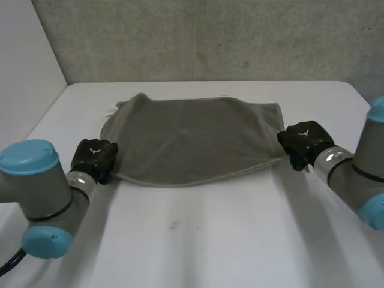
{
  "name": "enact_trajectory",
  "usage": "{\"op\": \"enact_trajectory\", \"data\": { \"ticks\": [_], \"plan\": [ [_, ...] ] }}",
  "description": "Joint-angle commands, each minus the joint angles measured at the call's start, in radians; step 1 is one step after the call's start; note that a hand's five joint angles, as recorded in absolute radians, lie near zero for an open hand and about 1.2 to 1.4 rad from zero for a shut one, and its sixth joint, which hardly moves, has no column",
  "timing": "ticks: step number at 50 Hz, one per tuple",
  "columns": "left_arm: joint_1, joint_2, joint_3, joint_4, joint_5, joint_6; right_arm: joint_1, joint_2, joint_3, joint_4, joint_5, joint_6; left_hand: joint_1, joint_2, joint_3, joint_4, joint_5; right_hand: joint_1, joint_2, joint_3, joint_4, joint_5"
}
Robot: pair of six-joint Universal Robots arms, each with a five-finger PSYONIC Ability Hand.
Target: Fold the towel.
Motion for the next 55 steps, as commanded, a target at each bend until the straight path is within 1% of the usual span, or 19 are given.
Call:
{"op": "enact_trajectory", "data": {
  "ticks": [1,5,7,9,10,12,13,16,22,24,26,30,34,35,37,38,40,46,55],
  "plan": [
    [0.003,0.226,-0.172,-0.126,-0.001,0.075,-0.012,-0.209,0.145,0.215,0.001,-0.116,0.201,0.178,0.179,0.177,0.190,0.048,0.062,0.057,0.056,0.046],
    [0.000,0.326,-0.250,-0.205,-0.001,0.113,-0.031,-0.280,0.215,0.311,0.011,-0.206,0.201,0.178,0.179,0.177,0.190,0.048,0.062,0.057,0.056,0.046],
    [0.000,0.395,-0.288,-0.251,-0.001,0.130,-0.060,-0.376,0.274,0.383,0.032,-0.281,0.201,0.178,0.179,0.177,0.190,0.048,0.062,0.057,0.056,0.046],
    [0.000,0.534,-0.348,-0.341,0.006,0.164,-0.087,-0.428,0.296,0.409,0.050,-0.311,0.201,0.178,0.179,0.177,0.190,0.048,0.062,0.057,0.056,0.046],
    [0.000,0.535,-0.348,-0.341,0.006,0.164,-0.088,-0.429,0.296,0.409,0.051,-0.312,0.201,0.178,0.179,0.177,0.190,0.048,0.062,0.057,0.056,0.046],
    [-0.006,0.648,-0.386,-0.435,0.030,0.190,-0.159,-0.560,0.328,0.456,0.070,-0.370,0.201,0.178,0.179,0.177,0.190,0.048,0.062,0.057,0.056,0.046],
    [-0.009,0.686,-0.393,-0.474,0.050,0.196,-0.160,-0.561,0.328,0.457,0.070,-0.370,0.201,0.178,0.179,0.177,0.190,0.048,0.062,0.057,0.056,0.046],
    [-0.008,0.743,-0.394,-0.538,0.094,0.198,-0.204,-0.634,0.325,0.489,0.055,-0.399,0.201,0.178,0.179,0.177,0.190,0.048,0.062,0.057,0.056,0.046],
    [0.011,0.737,-0.361,-0.530,0.145,0.198,-0.219,-0.620,0.299,0.477,-0.023,-0.396,0.201,0.178,0.179,0.177,0.190,0.048,0.062,0.057,0.056,0.046],
    [0.030,0.646,-0.313,-0.460,0.159,0.196,-0.221,-0.570,0.292,0.455,-0.035,-0.395,0.201,0.178,0.179,0.177,0.190,0.048,0.062,0.057,0.056,0.046],
    [0.037,0.576,-0.281,-0.417,0.160,0.198,-0.213,-0.431,0.256,0.376,-0.034,-0.388,0.201,0.178,0.179,0.177,0.190,0.048,0.062,0.057,0.056,0.046],
    [0.032,0.455,-0.192,-0.329,0.161,0.198,-0.203,-0.340,0.195,0.297,-0.020,-0.376,0.201,0.178,0.179,0.177,0.190,0.048,0.062,0.057,0.056,0.046],
    [0.024,0.258,-0.021,-0.236,0.157,0.198,-0.166,-0.181,0.067,0.221,0.017,-0.315,0.201,0.178,0.179,0.177,0.190,0.048,0.062,0.057,0.056,0.046],
    [0.020,0.197,0.047,-0.219,0.151,0.196,-0.166,-0.180,0.066,0.220,0.017,-0.315,0.201,0.178,0.179,0.177,0.190,0.048,0.062,0.057,0.056,0.046],
    [0.018,0.129,0.114,-0.210,0.151,0.196,-0.126,-0.064,-0.039,0.185,0.044,-0.281,0.201,0.178,0.179,0.177,0.190,0.048,0.062,0.057,0.056,0.046],
    [0.018,0.128,0.115,-0.210,0.151,0.196,-0.126,-0.064,-0.040,0.185,0.044,-0.281,0.201,0.178,0.179,0.177,0.190,0.048,0.062,0.057,0.056,0.046],
    [0.011,0.008,0.240,-0.203,0.153,0.193,-0.103,0.028,-0.131,0.159,0.069,-0.267,0.201,0.178,0.179,0.177,0.190,0.048,0.062,0.057,0.056,0.046],
    [-0.006,-0.201,0.458,-0.205,0.147,0.196,-0.092,0.153,-0.262,0.099,0.101,-0.264,0.201,0.178,0.179,0.177,0.190,0.048,0.062,0.057,0.056,0.046],
    [-0.019,-0.352,0.643,-0.205,0.141,0.195,-0.054,0.343,-0.469,0.084,0.147,-0.270,0.201,0.178,0.179,0.177,0.190,0.048,0.062,0.057,0.056,0.046]
  ]
}}
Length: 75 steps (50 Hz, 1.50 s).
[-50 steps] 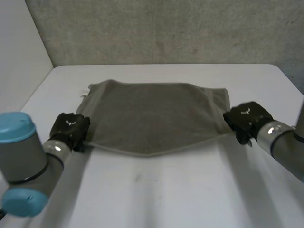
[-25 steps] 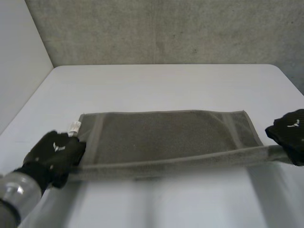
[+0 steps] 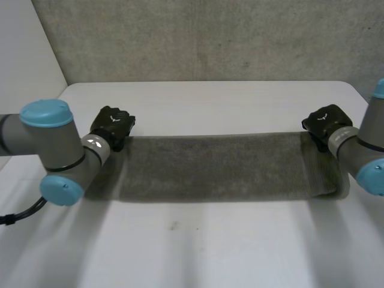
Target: Fold the towel.
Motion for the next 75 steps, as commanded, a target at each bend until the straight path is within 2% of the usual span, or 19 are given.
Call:
{"op": "enact_trajectory", "data": {
  "ticks": [1,4,5,6,7,10,11,21,26,36,45,50,52,58,64,66,69,71,75],
  "plan": [
    [-0.011,-0.126,0.156,-0.002,-0.003,-0.001,0.023,0.139,-0.155,-0.001,0.049,-0.006,0.191,0.178,0.179,0.177,0.184,0.048,0.062,0.057,0.056,0.046],
    [-0.016,-0.157,0.190,-0.002,-0.003,0.000,0.026,0.156,-0.179,-0.001,0.062,-0.002,0.191,0.178,0.179,0.177,0.184,0.048,0.062,0.057,0.056,0.046],
    [-0.016,-0.157,0.190,-0.002,-0.003,0.000,0.026,0.169,-0.200,-0.001,0.072,-0.001,0.191,0.178,0.179,0.177,0.184,-0.844,-0.829,-0.834,-0.835,-0.845],
    [-0.019,-0.163,0.193,-0.002,-0.003,0.000,0.027,0.177,-0.215,0.001,0.074,-0.002,-0.503,-0.517,-0.515,-0.517,-0.510,-1.174,-1.160,-1.164,-1.166,-1.176],
    [-0.022,-0.164,0.194,-0.002,-0.003,0.000,0.027,0.177,-0.215,0.001,0.074,-0.002,-1.001,-1.015,-1.013,-1.016,-1.008,-1.174,-1.160,-1.164,-1.166,-1.176],
    [-0.023,-0.161,0.192,-0.002,-0.001,-0.001,0.036,0.174,-0.240,-0.005,0.071,0.004,-0.880,-0.893,-0.892,-0.894,-0.887,-1.174,-1.160,-1.164,-1.166,-1.176],
    [-0.025,-0.155,0.190,-0.002,-0.001,-0.010,0.038,0.162,-0.249,-0.008,0.071,0.014,-1.031,-1.044,-1.043,-1.045,-1.037,-1.174,-1.160,-1.164,-1.166,-1.176],
    [-0.026,0.035,0.132,-0.002,-0.003,-0.116,0.032,-0.044,-0.188,-0.007,0.065,0.264,-1.031,-1.044,-1.043,-1.045,-1.037,-1.174,-1.160,-1.164,-1.166,-1.176],
    [-0.025,0.243,-0.038,-0.002,0.002,-0.289,0.027,-0.196,-0.039,-0.010,0.051,0.320,-1.031,-1.044,-1.043,-1.045,-1.037,-1.174,-1.160,-1.164,-1.166,-1.176],
    [-0.026,0.477,-0.309,0.007,0.000,-0.415,0.003,-0.398,0.321,0.002,0.034,0.324,-1.031,-1.044,-1.043,-1.045,-1.037,-1.174,-1.160,-1.164,-1.166,-1.176],
    [-0.025,0.567,-0.529,0.134,0.000,-0.493,-0.069,-0.418,0.515,-0.007,0.013,0.309,-1.031,-1.044,-1.043,-1.045,-1.037,-1.029,-1.014,-1.019,-1.020,-1.031],
    [-0.019,0.564,-0.599,0.226,0.000,-0.521,-0.126,-0.415,0.593,-0.030,-0.047,0.309,-1.031,-1.044,-1.043,-1.045,-1.037,-1.011,-0.997,-1.002,-1.003,-1.013],
    [-0.016,0.563,-0.616,0.254,-0.001,-0.524,-0.149,-0.400,0.630,-0.108,-0.114,0.323,-1.031,-1.044,-1.043,-1.045,-1.037,-1.011,-0.997,-1.002,-1.003,-1.013],
    [-0.009,0.558,-0.644,0.291,-0.001,-0.527,-0.165,-0.338,0.667,-0.246,-0.167,0.320,-1.031,-1.044,-1.043,-1.045,-1.037,-1.002,-0.988,-0.993,-0.994,-1.004],
    [-0.008,0.560,-0.661,0.295,0.002,-0.527,-0.177,-0.281,0.657,-0.297,-0.170,0.320,-1.031,-1.044,-1.043,-1.045,-1.037,-0.727,-0.712,-0.717,-0.718,-0.728],
    [-0.008,0.560,-0.669,0.295,0.002,-0.527,-0.192,-0.272,0.653,-0.303,-0.175,0.318,-1.031,-1.044,-1.043,-1.045,-1.037,-0.417,-0.403,-0.407,-0.408,-0.419],
    [-0.008,0.560,-0.673,0.295,0.002,-0.527,-0.197,-0.269,0.653,-0.306,-0.165,0.312,-1.031,-1.044,-1.043,-1.045,-1.037,-0.236,-0.222,-0.226,-0.228,-0.238],
    [-0.008,0.560,-0.675,0.295,0.002,-0.527,-0.200,-0.252,0.641,-0.311,-0.150,0.312,-1.031,-1.044,-1.043,-1.045,-1.037,0.046,0.061,0.056,0.055,0.045],
    [-0.009,0.558,-0.676,0.295,0.002,-0.527,-0.215,-0.248,0.622,-0.312,-0.109,0.307,-1.031,-1.044,-1.043,-1.045,-1.037,0.048,0.062,0.057,0.056,0.046]
  ]
}}
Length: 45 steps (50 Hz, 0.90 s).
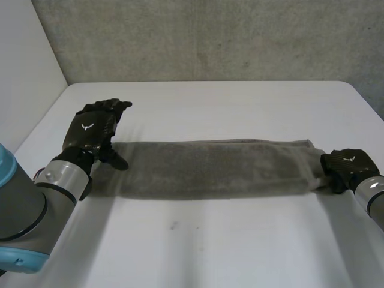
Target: Fold the towel.
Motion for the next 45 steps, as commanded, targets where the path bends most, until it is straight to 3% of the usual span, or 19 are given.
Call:
{"op": "enact_trajectory", "data": {
  "ticks": [1,5,11,20,24,25,30,31,32,33,35,36,38,45],
  "plan": [
    [-0.002,-0.002,-0.006,-0.001,0.000,0.000,-0.037,0.010,-0.031,0.002,0.079,-0.016,0.002,0.009,0.009,0.008,-0.027,0.075,0.090,0.075,0.073,0.077],
    [-0.002,-0.002,-0.012,-0.001,0.000,0.000,-0.074,0.008,-0.047,0.000,0.121,-0.074,0.002,0.009,0.009,0.008,-0.027,0.075,0.090,0.075,0.073,0.077],
    [-0.002,0.004,-0.016,-0.001,0.000,0.000,-0.218,-0.007,-0.073,-0.056,0.148,-0.328,0.002,0.009,0.009,0.008,-0.027,0.075,0.090,0.075,0.073,0.077],
    [0.003,0.014,-0.015,-0.001,-0.001,0.000,-0.188,-0.031,-0.159,-0.049,0.160,-0.337,0.002,0.009,0.009,0.008,-0.027,0.075,0.090,0.075,0.073,0.077],
    [0.012,0.018,-0.015,-0.001,-0.001,-0.001,0.016,-0.102,-0.219,-0.050,0.159,-0.272,0.002,0.009,0.009,0.008,-0.027,0.075,0.090,0.075,0.073,0.077],
    [0.012,0.018,-0.015,-0.001,-0.001,-0.001,0.016,-0.102,-0.219,-0.050,0.159,-0.272,0.002,0.009,0.009,0.008,-0.027,0.075,0.090,0.075,0.073,0.077],
    [0.012,0.018,-0.015,-0.001,-0.001,0.000,0.318,-0.065,-0.313,-0.068,0.145,-0.257,0.002,0.009,0.009,0.008,-0.027,0.075,0.090,0.075,0.073,0.077],
    [0.014,0.018,-0.015,-0.001,-0.001,-0.001,0.318,-0.065,-0.313,-0.069,0.145,-0.257,0.002,0.009,0.009,0.008,-0.027,0.075,0.090,0.075,0.073,0.077],
    [0.014,0.018,-0.016,-0.001,-0.001,-0.001,0.405,-0.035,-0.343,-0.075,0.144,-0.258,0.002,0.009,0.009,0.008,-0.027,0.075,0.090,0.075,0.073,0.077],
    [0.014,0.018,-0.016,-0.001,-0.001,-0.001,0.406,-0.035,-0.344,-0.075,0.144,-0.258,0.002,0.009,0.009,0.008,-0.027,0.075,0.090,0.075,0.073,0.077],
    [0.014,0.019,-0.016,-0.001,-0.003,0.000,0.578,0.059,-0.402,-0.079,0.139,-0.260,0.002,0.009,0.009,0.008,-0.027,0.075,0.090,0.075,0.073,0.077],
    [0.014,0.019,-0.016,-0.001,-0.003,0.000,0.579,0.059,-0.402,-0.079,0.139,-0.260,0.002,0.009,0.009,0.008,-0.027,0.075,0.090,0.075,0.073,0.077],
    [0.014,0.019,-0.018,-0.001,-0.003,0.000,0.704,0.155,-0.448,-0.081,0.137,-0.263,0.002,0.009,0.009,0.008,-0.027,0.075,0.090,0.075,0.073,0.077],
    [0.014,0.019,-0.022,0.003,-0.001,0.000,0.854,0.309,-0.498,-0.076,0.137,-0.263,0.002,0.009,0.009,0.008,-0.027,0.075,0.090,0.075,0.073,0.077]
  ]
}}
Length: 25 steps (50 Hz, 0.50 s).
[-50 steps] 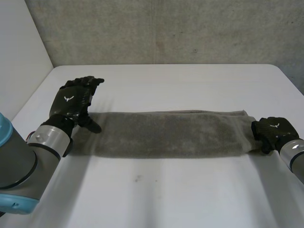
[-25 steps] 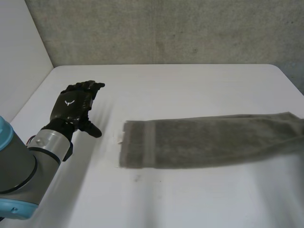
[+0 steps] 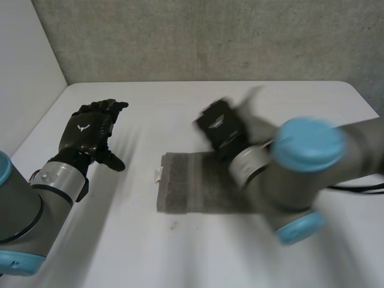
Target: Fold the towel.
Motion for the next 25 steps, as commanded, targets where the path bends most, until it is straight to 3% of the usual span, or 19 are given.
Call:
{"op": "enact_trajectory", "data": {
  "ticks": [1,10,13,15,17,22,24,25],
  "plan": [
    [0.000,-0.001,-0.003,0.003,0.001,0.000,0.163,0.164,-0.049,0.002,0.000,-0.002,0.002,0.009,0.009,0.008,-0.027,0.067,0.077,0.061,0.055,0.071],
    [-0.002,-0.001,-0.006,0.003,0.001,0.000,0.179,0.138,-0.010,0.018,-0.014,0.006,0.002,0.009,0.009,0.008,-0.027,0.067,0.077,0.061,0.055,0.071],
    [-0.006,-0.001,-0.006,0.003,0.001,0.000,0.167,0.098,0.034,0.015,-0.075,0.007,0.002,0.009,0.009,0.008,-0.027,0.067,0.077,0.061,0.055,0.071],
    [-0.009,-0.002,-0.006,0.003,0.001,0.000,0.153,0.068,0.069,0.018,-0.184,0.010,0.002,0.009,0.009,0.008,-0.027,0.067,0.077,0.061,0.055,0.071],
    [-0.012,-0.002,-0.006,0.006,0.001,0.000,0.144,0.060,0.083,0.013,-0.233,0.010,0.002,0.009,0.009,0.008,-0.027,0.067,0.077,0.061,0.055,0.071],
    [-0.014,-0.004,-0.007,0.009,0.001,0.000,0.145,0.081,0.085,0.015,-0.275,0.009,0.002,0.009,0.009,0.008,-0.027,0.067,0.077,0.061,0.055,0.071],
    [-0.013,-0.005,-0.007,0.009,-0.001,0.000,0.148,0.101,0.079,0.018,-0.261,0.006,0.002,0.009,0.009,0.008,-0.027,-0.037,-0.028,-0.044,-0.050,-0.034],
    [-0.012,-0.005,-0.007,0.009,-0.001,0.000,0.148,0.110,0.077,0.018,-0.232,0.006,0.002,0.009,0.009,0.008,-0.027,-0.485,-0.476,-0.491,-0.497,-0.481]
  ]
}}
